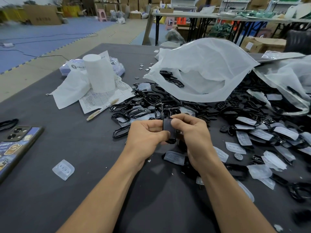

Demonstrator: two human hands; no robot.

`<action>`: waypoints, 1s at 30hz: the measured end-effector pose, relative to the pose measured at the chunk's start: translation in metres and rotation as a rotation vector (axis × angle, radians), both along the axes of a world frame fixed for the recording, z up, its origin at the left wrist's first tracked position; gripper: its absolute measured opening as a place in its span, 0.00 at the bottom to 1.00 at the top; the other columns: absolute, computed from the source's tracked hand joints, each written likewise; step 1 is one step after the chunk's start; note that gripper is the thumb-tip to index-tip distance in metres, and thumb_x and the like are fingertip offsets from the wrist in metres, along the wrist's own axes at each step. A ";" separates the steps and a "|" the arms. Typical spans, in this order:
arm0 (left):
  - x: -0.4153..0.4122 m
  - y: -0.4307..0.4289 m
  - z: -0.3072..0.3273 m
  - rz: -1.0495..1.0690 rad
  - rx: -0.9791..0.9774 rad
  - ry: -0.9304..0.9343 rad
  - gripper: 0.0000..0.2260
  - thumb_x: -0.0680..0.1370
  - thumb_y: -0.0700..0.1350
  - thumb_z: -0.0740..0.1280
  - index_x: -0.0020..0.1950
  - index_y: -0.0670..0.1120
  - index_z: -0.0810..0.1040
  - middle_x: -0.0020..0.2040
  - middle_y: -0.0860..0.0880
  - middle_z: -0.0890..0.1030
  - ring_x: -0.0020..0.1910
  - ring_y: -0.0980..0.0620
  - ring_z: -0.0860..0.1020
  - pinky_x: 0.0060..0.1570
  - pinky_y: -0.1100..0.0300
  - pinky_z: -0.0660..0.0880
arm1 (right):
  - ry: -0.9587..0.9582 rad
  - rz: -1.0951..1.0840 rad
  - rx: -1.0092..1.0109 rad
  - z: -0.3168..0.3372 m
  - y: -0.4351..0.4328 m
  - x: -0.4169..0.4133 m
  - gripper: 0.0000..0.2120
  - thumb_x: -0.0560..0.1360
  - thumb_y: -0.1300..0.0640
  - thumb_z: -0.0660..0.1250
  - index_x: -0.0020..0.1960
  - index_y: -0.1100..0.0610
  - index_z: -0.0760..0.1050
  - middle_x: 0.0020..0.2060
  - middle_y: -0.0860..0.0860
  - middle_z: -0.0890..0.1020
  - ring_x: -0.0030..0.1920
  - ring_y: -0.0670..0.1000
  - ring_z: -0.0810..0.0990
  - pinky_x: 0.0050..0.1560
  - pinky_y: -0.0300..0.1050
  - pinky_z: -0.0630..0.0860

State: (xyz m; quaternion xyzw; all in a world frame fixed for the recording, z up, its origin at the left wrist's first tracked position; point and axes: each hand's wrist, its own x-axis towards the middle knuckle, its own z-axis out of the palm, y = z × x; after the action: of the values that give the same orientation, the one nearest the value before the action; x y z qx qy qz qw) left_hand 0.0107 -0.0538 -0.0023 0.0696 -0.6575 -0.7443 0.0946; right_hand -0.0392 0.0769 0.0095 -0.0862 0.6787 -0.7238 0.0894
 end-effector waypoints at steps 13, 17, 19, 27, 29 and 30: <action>-0.004 0.000 0.003 0.144 -0.087 -0.050 0.05 0.78 0.41 0.73 0.45 0.48 0.89 0.38 0.45 0.87 0.37 0.51 0.85 0.38 0.56 0.82 | 0.202 -0.102 0.210 -0.005 -0.001 0.001 0.11 0.70 0.61 0.72 0.42 0.45 0.86 0.36 0.45 0.88 0.39 0.45 0.88 0.47 0.47 0.84; -0.005 -0.003 -0.003 0.264 -0.400 -0.021 0.06 0.74 0.50 0.73 0.37 0.55 0.87 0.29 0.54 0.83 0.29 0.57 0.79 0.34 0.54 0.81 | 0.248 -0.126 0.286 -0.004 -0.003 0.003 0.12 0.72 0.65 0.75 0.42 0.47 0.87 0.36 0.40 0.87 0.40 0.41 0.87 0.45 0.38 0.83; -0.004 -0.003 -0.002 0.278 -0.377 -0.011 0.06 0.73 0.49 0.75 0.39 0.60 0.87 0.31 0.56 0.85 0.30 0.60 0.81 0.30 0.60 0.78 | 0.258 -0.119 0.296 -0.003 -0.004 0.005 0.12 0.72 0.66 0.75 0.43 0.48 0.87 0.36 0.40 0.87 0.40 0.40 0.86 0.44 0.36 0.82; -0.007 -0.006 0.001 0.274 -0.129 -0.033 0.06 0.66 0.48 0.77 0.42 0.53 0.89 0.38 0.48 0.88 0.38 0.49 0.86 0.44 0.51 0.85 | 0.286 -0.099 0.314 -0.003 -0.003 0.006 0.17 0.71 0.66 0.74 0.40 0.43 0.85 0.35 0.39 0.86 0.39 0.39 0.86 0.43 0.34 0.81; -0.007 -0.006 0.002 0.262 -0.129 -0.021 0.06 0.66 0.48 0.77 0.42 0.52 0.89 0.38 0.47 0.88 0.38 0.49 0.86 0.43 0.51 0.85 | 0.288 -0.098 0.306 -0.002 -0.003 0.006 0.18 0.71 0.66 0.74 0.38 0.41 0.85 0.35 0.38 0.86 0.39 0.39 0.86 0.42 0.34 0.81; -0.006 -0.005 0.002 0.264 -0.132 -0.015 0.05 0.67 0.47 0.77 0.42 0.51 0.89 0.38 0.47 0.88 0.37 0.48 0.86 0.43 0.50 0.85 | 0.288 -0.095 0.299 -0.002 -0.003 0.006 0.19 0.71 0.66 0.74 0.38 0.40 0.85 0.35 0.38 0.86 0.39 0.39 0.86 0.42 0.33 0.81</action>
State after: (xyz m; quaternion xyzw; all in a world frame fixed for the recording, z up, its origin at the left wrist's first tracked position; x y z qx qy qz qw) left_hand 0.0045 -0.0593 -0.0002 0.1545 -0.6908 -0.6800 0.1910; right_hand -0.0327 0.0739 0.0078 -0.1424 0.7875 -0.5988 -0.0310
